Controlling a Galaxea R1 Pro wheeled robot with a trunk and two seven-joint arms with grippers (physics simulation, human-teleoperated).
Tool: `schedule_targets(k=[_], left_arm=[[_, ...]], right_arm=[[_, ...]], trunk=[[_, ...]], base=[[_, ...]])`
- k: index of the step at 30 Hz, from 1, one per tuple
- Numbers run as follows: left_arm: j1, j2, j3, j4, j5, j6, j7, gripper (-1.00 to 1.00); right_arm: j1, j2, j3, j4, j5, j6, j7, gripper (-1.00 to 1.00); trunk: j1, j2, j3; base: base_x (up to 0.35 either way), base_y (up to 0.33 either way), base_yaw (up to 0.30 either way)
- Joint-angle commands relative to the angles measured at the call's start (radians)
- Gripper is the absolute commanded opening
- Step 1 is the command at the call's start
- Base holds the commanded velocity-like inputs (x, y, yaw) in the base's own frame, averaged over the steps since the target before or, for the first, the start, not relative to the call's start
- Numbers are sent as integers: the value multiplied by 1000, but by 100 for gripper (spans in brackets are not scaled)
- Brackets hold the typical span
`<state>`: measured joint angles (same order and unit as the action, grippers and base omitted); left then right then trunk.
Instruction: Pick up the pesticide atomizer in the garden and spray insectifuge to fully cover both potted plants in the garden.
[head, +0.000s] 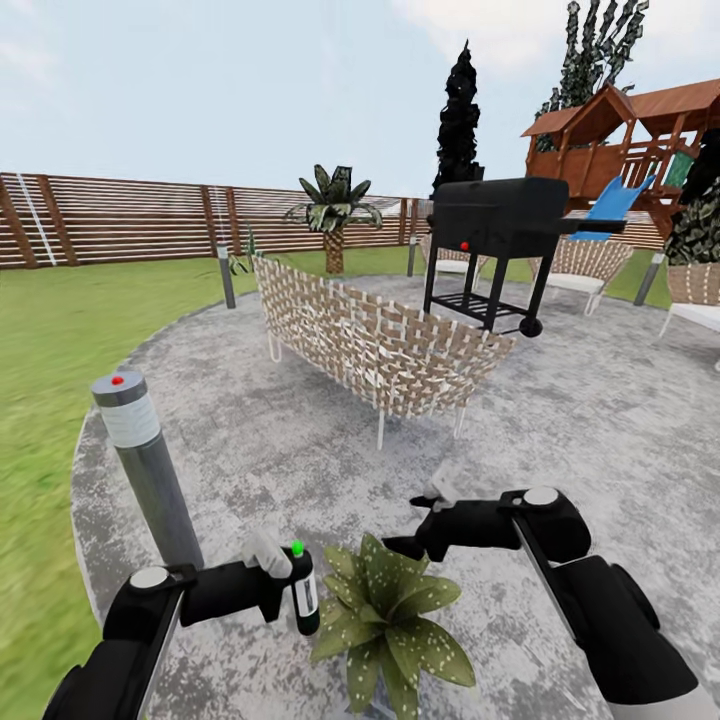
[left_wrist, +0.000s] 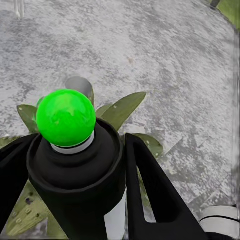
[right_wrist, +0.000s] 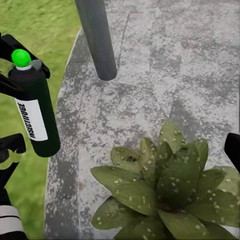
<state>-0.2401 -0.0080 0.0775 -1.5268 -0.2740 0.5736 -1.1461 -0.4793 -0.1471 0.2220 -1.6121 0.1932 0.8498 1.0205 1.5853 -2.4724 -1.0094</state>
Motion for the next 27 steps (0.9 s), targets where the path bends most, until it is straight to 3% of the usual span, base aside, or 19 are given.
schedule_targets(k=[1,5,9,12,13,16,21,25,27], left_arm=[[-1,-1,1,8,-6,9,-10,-100],[-1,-4,-29,23,-8,5,-11,-100],[-1,-1,-34,28,2,12,-14,-100],[0,1,-37,29,-4,1,-25,-100],[1,1,-37,29,-4,-3,-27,-100],[-14,-1,-29,33,1,-47,-40,-100],[-71,-2,-1,142,-1,-105,-42,-100],[-82,-2,-10,171,-6,-130,-48,-100],[-82,0,-24,178,-3,-248,-53,-100]], right_arm=[[-1,0,2,-1,14,2,9,100],[-1,1,14,4,21,2,6,100],[-2,6,17,7,12,11,-7,100],[-2,67,8,11,17,26,-10,100],[-2,75,7,11,17,27,-10,100],[-2,98,4,16,20,29,-20,100],[-1,104,12,21,18,27,-118,100],[-1,104,14,21,14,30,-132,100],[-1,104,15,21,13,31,-135,100]], trunk=[[-4,7,2],[-12,21,9],[-12,21,9],[-12,21,9],[-12,21,9],[-12,21,9],[-12,21,9],[-12,21,9],[-12,21,9]], base=[[0,0,0],[0,0,0],[0,0,0],[0,0,0],[0,0,0],[0,0,0],[0,0,0],[0,0,0],[0,0,0]])
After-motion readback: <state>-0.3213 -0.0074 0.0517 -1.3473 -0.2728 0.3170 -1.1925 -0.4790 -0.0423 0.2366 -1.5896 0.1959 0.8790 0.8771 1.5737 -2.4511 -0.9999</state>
